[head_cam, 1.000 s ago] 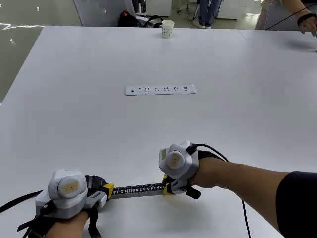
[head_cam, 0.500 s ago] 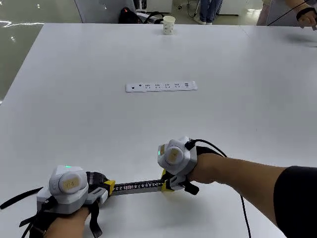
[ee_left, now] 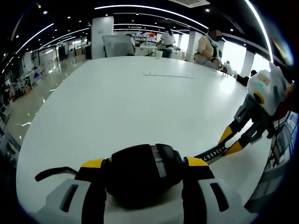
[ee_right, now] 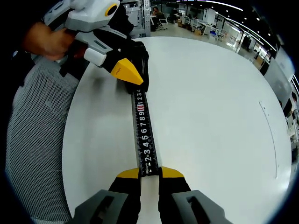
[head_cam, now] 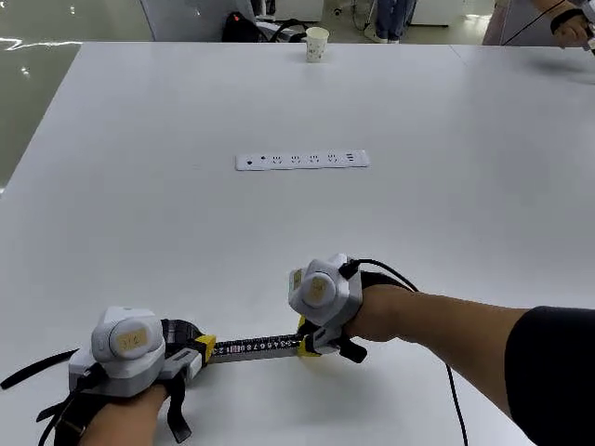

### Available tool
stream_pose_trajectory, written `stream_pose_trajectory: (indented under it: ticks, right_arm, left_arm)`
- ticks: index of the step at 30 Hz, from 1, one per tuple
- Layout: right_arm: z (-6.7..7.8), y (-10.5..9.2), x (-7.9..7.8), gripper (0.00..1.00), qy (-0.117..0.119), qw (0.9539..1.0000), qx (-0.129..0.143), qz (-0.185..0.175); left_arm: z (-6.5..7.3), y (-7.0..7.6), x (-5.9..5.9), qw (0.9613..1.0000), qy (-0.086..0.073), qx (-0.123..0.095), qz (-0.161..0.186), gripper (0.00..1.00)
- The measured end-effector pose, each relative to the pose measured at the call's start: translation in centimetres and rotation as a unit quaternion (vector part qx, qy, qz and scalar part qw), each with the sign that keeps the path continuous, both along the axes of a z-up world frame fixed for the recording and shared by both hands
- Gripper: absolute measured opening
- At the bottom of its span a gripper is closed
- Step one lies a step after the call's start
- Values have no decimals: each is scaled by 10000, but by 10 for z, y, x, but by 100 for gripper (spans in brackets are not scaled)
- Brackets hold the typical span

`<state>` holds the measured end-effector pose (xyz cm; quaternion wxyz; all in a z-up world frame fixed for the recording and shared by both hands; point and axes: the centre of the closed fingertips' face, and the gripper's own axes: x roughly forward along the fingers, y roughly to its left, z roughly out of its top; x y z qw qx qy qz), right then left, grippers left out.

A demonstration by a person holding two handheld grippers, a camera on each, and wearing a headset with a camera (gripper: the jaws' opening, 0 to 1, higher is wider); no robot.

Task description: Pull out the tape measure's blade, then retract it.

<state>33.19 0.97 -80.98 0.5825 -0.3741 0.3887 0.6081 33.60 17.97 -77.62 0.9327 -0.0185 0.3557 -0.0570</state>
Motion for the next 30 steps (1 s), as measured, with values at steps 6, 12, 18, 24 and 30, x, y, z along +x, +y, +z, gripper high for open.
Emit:
stream_pose_trajectory:
  ticks: [6,12,18,24,30]
  right_arm:
    - [0,4,-1,9,-29,10000,21,29]
    - [-1,6,0,9,14,10000,71,15]
    - [0,9,-2,10,-13,10000,33,30]
    - [0,11,-2,10,-4,10000,54,30]
    - [0,14,-2,10,-27,10000,64,55]
  left_arm:
    - [0,2,-1,10000,-3,-95,-3,60]
    - [0,0,0,10000,10,-72,-30,60]
    - [0,0,-1,10000,17,-50,-30,60]
    - [-1,0,-1,10000,19,-50,-32,61]
    - [-1,0,0,10000,36,-48,-34,61]
